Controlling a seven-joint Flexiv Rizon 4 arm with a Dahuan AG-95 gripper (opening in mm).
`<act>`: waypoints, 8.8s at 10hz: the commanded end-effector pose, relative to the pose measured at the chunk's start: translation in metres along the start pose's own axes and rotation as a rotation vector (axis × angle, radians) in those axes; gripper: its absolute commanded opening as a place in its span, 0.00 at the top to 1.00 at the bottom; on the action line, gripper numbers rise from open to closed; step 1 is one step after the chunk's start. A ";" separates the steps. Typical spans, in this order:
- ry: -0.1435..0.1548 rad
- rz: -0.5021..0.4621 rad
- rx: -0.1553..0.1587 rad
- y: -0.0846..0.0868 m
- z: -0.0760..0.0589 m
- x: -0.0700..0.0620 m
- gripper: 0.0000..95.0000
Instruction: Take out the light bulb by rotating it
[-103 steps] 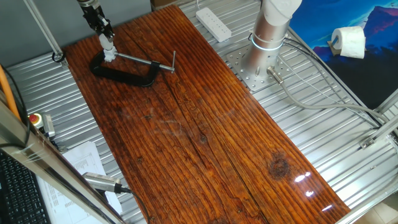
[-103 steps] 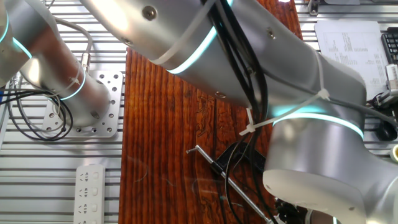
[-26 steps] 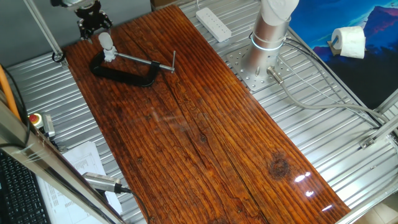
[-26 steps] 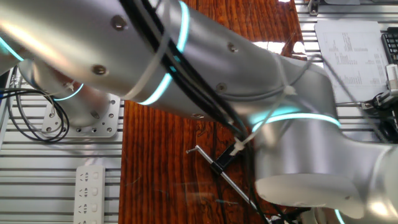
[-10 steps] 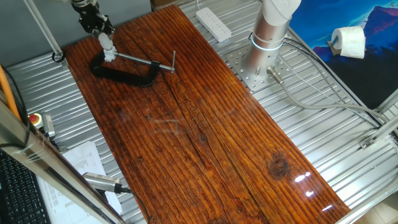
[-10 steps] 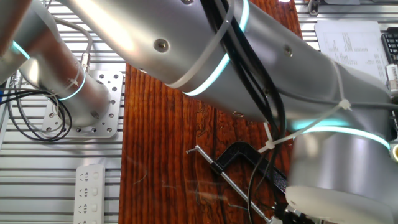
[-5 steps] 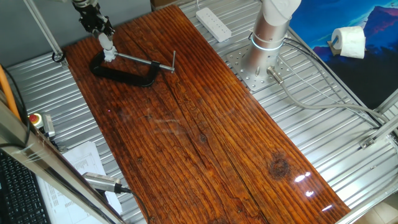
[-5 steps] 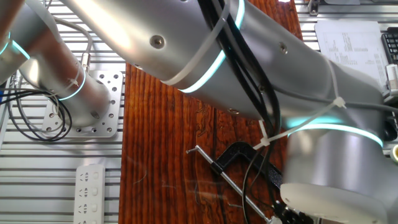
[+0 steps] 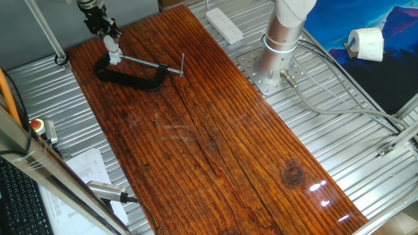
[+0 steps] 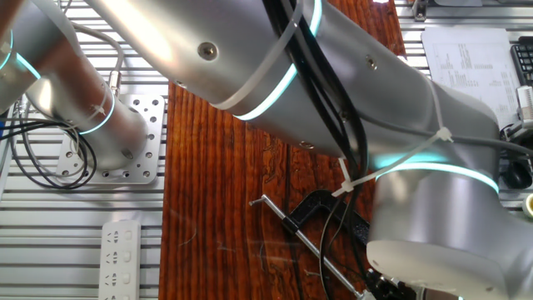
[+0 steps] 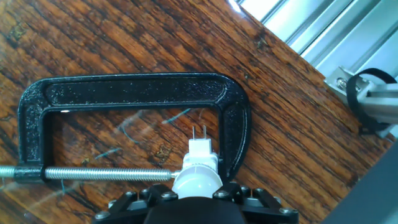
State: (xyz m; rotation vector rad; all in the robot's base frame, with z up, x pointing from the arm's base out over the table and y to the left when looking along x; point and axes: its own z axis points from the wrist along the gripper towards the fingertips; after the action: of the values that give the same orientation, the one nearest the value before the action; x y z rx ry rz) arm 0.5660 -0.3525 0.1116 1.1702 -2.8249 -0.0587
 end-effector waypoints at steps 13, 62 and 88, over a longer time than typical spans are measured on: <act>0.030 -0.261 0.025 0.000 0.001 0.002 1.00; 0.000 0.113 -0.008 -0.007 -0.005 -0.012 0.40; 0.043 -0.302 0.021 0.001 0.001 -0.001 1.00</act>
State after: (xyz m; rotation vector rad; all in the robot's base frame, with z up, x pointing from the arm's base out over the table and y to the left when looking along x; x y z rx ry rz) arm 0.5664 -0.3509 0.1113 1.4726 -2.6559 -0.0245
